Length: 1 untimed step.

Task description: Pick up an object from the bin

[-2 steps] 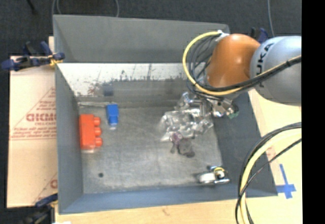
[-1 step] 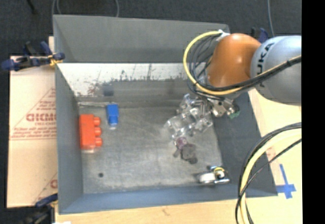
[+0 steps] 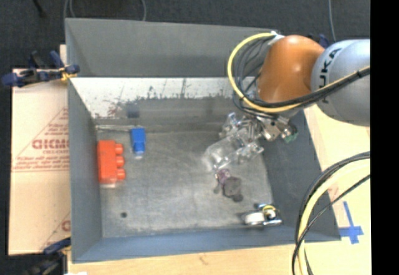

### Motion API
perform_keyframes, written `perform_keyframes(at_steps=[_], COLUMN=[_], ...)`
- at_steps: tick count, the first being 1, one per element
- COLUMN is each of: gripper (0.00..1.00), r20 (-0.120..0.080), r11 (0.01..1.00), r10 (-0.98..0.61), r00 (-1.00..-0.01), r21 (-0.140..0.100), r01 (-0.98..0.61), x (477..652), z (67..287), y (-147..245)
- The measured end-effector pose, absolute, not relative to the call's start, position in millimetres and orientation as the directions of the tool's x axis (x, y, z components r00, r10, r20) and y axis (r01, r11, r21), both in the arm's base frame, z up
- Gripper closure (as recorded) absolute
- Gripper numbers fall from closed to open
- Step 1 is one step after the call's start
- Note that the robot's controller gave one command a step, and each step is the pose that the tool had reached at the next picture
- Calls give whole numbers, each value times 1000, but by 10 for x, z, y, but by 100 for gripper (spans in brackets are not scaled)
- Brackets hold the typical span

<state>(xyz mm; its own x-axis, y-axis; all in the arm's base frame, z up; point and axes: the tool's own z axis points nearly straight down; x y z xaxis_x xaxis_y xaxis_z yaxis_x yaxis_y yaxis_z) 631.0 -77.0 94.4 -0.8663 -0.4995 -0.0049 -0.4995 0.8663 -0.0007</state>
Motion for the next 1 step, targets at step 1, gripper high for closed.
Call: perform_keyframes(at_steps=[1], gripper=[100], r20=[-4], r11=[868], r10=[-496], r00=[-868], r21=[0], r01=[-496], x=[6313], z=[949], y=[-774])
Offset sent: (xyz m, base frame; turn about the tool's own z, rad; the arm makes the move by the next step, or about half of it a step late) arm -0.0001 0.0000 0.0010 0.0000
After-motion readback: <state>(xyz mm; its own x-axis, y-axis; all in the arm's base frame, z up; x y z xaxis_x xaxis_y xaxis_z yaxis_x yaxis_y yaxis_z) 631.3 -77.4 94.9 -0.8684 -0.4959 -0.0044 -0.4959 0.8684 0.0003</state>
